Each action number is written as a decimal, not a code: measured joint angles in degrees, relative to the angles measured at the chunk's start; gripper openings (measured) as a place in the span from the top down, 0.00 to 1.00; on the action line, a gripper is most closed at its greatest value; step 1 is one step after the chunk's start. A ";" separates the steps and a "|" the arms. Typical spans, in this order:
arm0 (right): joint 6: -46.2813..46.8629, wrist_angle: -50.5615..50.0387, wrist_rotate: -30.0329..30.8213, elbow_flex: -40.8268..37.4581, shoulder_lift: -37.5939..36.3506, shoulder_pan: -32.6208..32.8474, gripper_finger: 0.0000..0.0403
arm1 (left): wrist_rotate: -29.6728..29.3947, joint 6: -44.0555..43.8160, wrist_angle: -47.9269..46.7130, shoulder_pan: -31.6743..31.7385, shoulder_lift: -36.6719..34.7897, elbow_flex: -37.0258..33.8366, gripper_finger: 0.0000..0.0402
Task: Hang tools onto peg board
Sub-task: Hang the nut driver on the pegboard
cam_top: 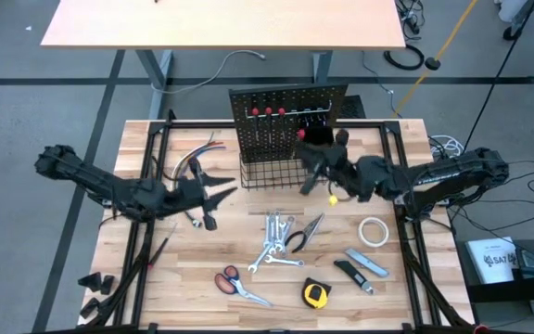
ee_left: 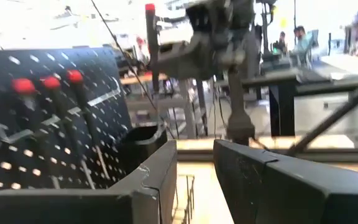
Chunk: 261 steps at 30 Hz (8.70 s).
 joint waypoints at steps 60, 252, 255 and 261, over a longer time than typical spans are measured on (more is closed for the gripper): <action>4.48 -12.55 3.03 9.76 8.75 -14.07 0.70 | 0.02 -1.49 -6.30 0.11 -0.36 0.00 0.72; -88.24 2.51 -16.72 9.76 30.29 19.13 0.55 | 20.92 -64.22 -3.03 -2.23 12.43 -1.20 0.97; -91.98 4.03 -16.33 9.76 31.92 18.95 0.55 | 20.92 -64.21 -3.00 -2.23 12.43 -1.20 0.97; -99.97 10.89 -11.20 9.76 34.64 17.89 0.55 | 20.85 -64.24 -3.00 -2.23 12.43 -1.20 0.97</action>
